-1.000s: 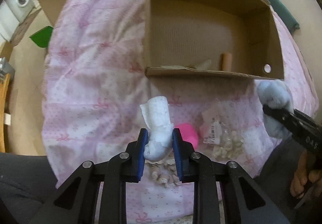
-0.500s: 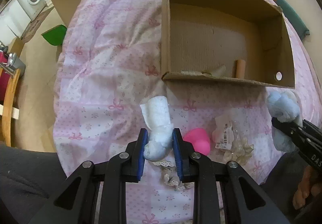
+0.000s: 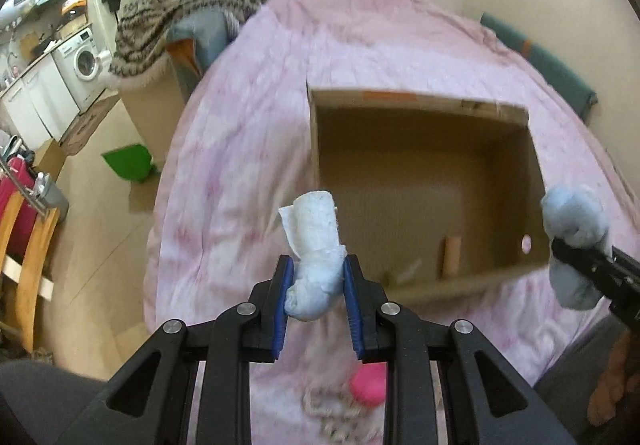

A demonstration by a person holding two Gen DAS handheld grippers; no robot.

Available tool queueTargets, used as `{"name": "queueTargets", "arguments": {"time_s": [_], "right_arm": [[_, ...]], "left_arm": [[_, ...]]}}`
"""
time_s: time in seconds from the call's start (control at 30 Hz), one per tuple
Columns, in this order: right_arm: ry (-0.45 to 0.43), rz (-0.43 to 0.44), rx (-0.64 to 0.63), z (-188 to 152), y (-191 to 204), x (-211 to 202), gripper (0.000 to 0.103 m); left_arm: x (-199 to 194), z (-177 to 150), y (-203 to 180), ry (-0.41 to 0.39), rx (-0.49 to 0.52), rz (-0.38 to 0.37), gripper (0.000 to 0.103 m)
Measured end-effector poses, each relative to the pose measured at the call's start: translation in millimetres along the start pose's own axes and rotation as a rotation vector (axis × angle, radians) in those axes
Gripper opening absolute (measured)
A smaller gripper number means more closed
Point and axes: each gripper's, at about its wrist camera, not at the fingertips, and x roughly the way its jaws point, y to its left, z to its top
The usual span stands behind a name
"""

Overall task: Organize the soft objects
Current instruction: 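Carry the slipper and sock over the box and open the left gripper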

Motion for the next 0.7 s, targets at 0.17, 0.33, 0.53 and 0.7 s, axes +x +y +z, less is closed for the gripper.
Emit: {"name": "queueTargets", "arguments": {"time_s": [0.17, 0.33, 0.53, 0.7], "right_arm": [[-0.045, -0.015, -0.011, 22, -3, 6, 0.031], [-0.025, -0.026, 0.059, 26, -28, 33, 0.031], [0.042, -0.092, 0.085, 15, -46, 63, 0.032], [0.088, -0.138, 0.027, 9, -41, 80, 0.032]], "left_arm": [[8, 25, -6, -0.045, -0.003, -0.006, 0.023], [27, 41, -11, -0.061, -0.039, -0.068, 0.023], [60, 42, -29, -0.049, 0.009, -0.05, 0.023], [87, 25, -25, 0.012, -0.01, -0.108, 0.024]]}}
